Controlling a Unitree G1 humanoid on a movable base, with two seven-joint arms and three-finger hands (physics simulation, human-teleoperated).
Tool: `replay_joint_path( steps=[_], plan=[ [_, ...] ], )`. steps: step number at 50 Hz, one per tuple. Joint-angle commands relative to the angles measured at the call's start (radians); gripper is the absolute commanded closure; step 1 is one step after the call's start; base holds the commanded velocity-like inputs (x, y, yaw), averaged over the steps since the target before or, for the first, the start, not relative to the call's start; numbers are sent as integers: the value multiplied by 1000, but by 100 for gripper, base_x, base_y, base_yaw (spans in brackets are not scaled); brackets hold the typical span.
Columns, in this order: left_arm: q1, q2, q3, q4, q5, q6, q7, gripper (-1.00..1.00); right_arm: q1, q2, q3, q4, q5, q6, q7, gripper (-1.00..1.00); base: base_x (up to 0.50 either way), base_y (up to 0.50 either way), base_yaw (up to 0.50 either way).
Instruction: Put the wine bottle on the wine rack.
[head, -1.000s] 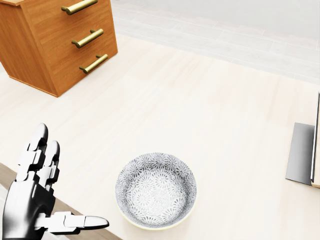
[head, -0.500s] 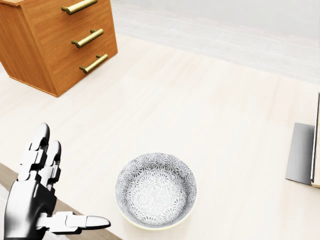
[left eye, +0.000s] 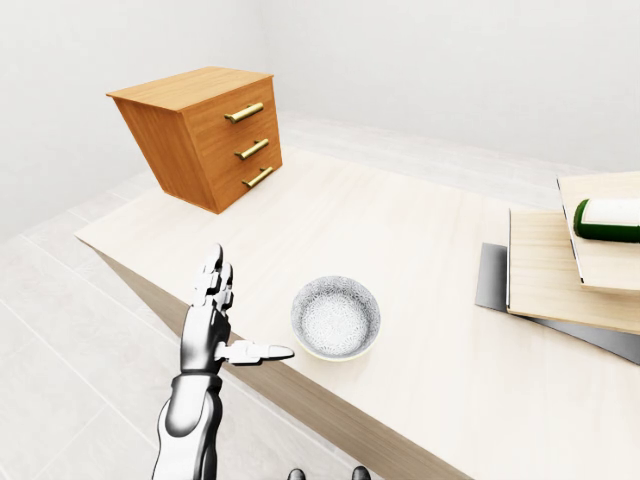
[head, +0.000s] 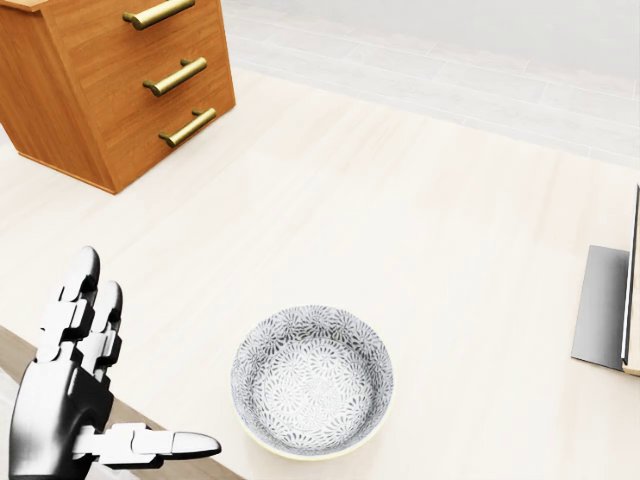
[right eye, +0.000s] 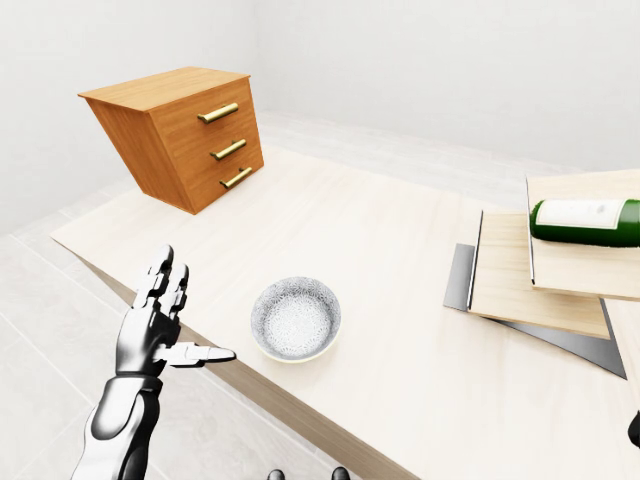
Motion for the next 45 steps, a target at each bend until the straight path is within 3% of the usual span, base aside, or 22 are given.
replay_joint_path(
  steps=[1, 8, 15, 28, 29, 31, 41, 45],
  plan=[
    [0, 1, 0, -3, 1, 3, 1, -100, 161, 5, 126, 48, -41, 0, -54, 94, 0, 0, 0],
    [-5, 0, -2, -2, 2, 5, 1, -100, 175, 5, 123, 54, -45, 0, -45, 91, 0, 0, 0],
    [-5, 0, -5, -2, 3, 6, 3, -100, 187, 7, 121, 56, -50, 0, -46, 40, 0, 0, 0],
    [-6, 0, -9, -12, 5, 15, 5, -100, 221, 13, 108, 68, -45, 0, -45, -8, 0, 0, 0],
    [-6, 0, -10, -12, 7, 15, 6, -100, 226, 14, 107, 69, -44, 0, -41, -35, 0, 0, 0],
    [-4, 0, -10, -18, 5, 20, 5, -100, 229, 13, 106, 70, -44, 0, -41, -44, 0, 0, 0],
    [-5, 0, -12, -14, 7, 18, 6, -100, 246, 6, 102, 69, -40, 0, -39, -55, 0, 0, 0],
    [-8, 2, -8, -10, 5, 15, 5, -100, 261, 5, 99, 72, -39, 0, -37, -75, 0, 0, 0]
  ],
)
